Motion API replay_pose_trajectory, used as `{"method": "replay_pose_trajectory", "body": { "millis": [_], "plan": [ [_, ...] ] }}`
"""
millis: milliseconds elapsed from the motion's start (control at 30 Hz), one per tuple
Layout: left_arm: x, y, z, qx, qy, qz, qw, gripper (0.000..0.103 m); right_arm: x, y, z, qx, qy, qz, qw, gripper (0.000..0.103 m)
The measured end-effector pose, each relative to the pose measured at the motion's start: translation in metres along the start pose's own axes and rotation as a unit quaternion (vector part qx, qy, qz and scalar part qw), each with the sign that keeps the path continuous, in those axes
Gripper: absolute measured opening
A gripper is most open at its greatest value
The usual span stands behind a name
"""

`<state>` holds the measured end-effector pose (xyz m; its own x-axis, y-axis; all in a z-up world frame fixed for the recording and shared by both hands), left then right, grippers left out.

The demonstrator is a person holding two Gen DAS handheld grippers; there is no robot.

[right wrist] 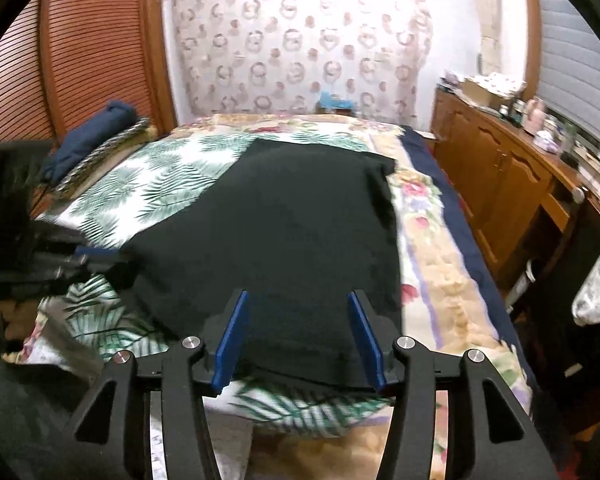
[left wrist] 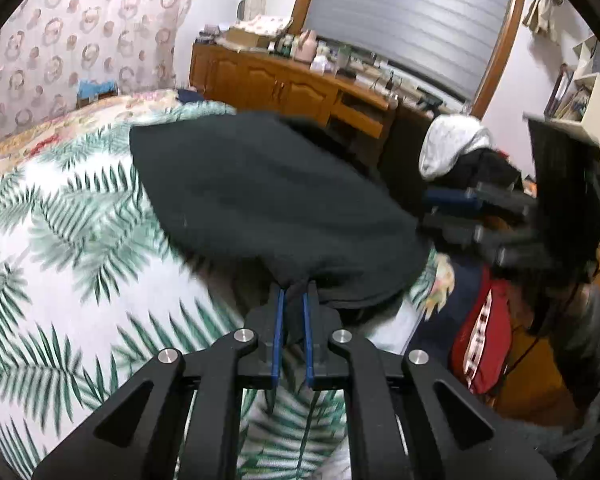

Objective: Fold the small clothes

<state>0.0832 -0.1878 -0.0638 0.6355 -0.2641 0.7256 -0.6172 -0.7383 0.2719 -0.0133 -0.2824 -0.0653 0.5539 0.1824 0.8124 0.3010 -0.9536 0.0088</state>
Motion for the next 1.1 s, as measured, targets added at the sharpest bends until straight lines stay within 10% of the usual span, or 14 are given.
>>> {"method": "replay_pose_trajectory", "body": {
  "millis": [300, 667, 1100],
  "plan": [
    [0.039, 0.004, -0.002, 0.002, 0.029, 0.011, 0.9995, 0.009, -0.008, -0.020, 0.006, 0.035, -0.017, -0.052, 0.998, 0.054],
    [0.043, -0.003, 0.002, 0.001, 0.032, 0.000, 0.9995, 0.009, -0.017, -0.007, 0.035, -0.038, -0.052, -0.118, 0.991, 0.054],
    [0.041, -0.012, -0.008, 0.004, 0.049, -0.016, 0.9987, 0.009, 0.005, -0.012, 0.040, -0.108, 0.015, -0.133, 0.985, 0.054]
  ]
}}
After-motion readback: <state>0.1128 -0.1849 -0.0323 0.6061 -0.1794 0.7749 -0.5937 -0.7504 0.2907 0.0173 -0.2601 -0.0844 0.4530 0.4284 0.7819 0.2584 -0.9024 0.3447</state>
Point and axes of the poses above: each gripper's, at about its wrist camera, not at the fingertips, and z roughly the way its jaws point, y to its right, x to its top, the point moved 2 cm from there along z, roughly the way its jaws point, and after that the axes turned 2 degrees about y, right-handed, at the moved point
